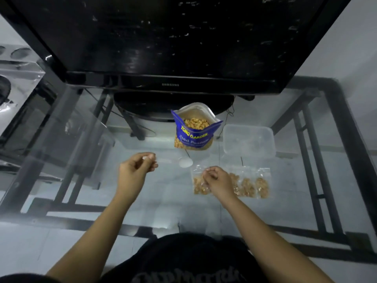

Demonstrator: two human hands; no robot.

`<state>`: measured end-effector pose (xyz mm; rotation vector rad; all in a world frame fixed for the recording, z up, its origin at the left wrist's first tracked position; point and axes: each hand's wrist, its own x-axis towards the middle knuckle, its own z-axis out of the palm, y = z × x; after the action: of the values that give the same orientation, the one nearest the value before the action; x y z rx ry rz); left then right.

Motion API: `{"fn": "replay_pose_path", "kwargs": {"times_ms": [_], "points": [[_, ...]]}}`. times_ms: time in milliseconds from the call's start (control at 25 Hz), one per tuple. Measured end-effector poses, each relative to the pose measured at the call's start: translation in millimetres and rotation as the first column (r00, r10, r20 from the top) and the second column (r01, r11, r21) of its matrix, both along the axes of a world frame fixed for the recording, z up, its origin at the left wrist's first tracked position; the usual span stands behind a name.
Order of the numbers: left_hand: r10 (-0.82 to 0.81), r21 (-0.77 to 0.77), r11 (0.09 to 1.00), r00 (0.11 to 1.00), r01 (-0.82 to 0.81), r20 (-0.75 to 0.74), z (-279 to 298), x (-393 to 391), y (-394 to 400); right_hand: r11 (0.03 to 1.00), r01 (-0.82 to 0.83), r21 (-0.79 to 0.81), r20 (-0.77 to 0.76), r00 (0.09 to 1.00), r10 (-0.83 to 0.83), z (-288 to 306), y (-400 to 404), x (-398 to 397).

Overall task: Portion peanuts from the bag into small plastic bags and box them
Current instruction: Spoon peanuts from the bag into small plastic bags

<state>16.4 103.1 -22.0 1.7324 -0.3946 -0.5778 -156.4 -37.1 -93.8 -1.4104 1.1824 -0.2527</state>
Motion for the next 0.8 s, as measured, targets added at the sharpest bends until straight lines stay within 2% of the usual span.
{"fn": "replay_pose_path", "kwargs": {"times_ms": [80, 120, 200, 280, 360, 440, 520, 640, 800], "points": [[0.04, 0.055, 0.997, 0.987, -0.049, 0.156, -18.8, -10.8, 7.6, 0.993, -0.045, -0.111, -0.102, 0.994, 0.034, -4.1, -0.7, 5.3], [0.031, 0.087, 0.994, 0.948, -0.062, 0.318, -26.8, -14.8, 10.5, 0.978, -0.088, -0.191, -0.174, 0.983, 0.054, -4.4, -2.3, 6.9], [-0.126, 0.155, 0.987, 0.757, 0.033, 0.641, -45.3, -22.8, 15.5, 0.915, -0.21, -0.346, -0.307, 0.946, 0.101, -5.5, -5.3, 8.6], [-0.296, 0.249, 0.955, 0.541, 0.159, 0.787, -70.1, -31.5, 22.3, 0.812, -0.376, -0.446, -0.459, 0.875, 0.153, -7.3, -5.5, 9.5], [-0.421, 0.364, 0.907, 0.425, 0.212, 0.801, -92.1, -37.3, 29.8, 0.728, -0.477, -0.492, -0.565, 0.812, 0.149, -7.8, -4.2, 10.0], [-0.497, 0.443, 0.868, 0.374, 0.224, 0.783, -108.3, -43.5, 36.9, 0.672, -0.472, -0.57, -0.547, 0.829, 0.118, -7.6, -3.7, 7.9], [-0.543, 0.481, 0.84, 0.367, 0.253, 0.756, -115.3, -47.7, 39.5, 0.598, -0.508, -0.62, -0.472, 0.85, 0.233, -10.3, 0.0, 0.1], [-0.568, 0.491, 0.823, 0.412, 0.286, 0.712, -117.1, -52.7, 38.7, 0.449, -0.637, -0.627, -0.49, 0.77, 0.409, -18.4, 7.2, -15.9], [-0.612, 0.536, 0.791, 0.411, 0.297, 0.676, -120.1, -51.3, 34.5, 0.473, -0.655, -0.589, -0.501, 0.755, 0.422, -21.4, 4.8, -12.7]]}}
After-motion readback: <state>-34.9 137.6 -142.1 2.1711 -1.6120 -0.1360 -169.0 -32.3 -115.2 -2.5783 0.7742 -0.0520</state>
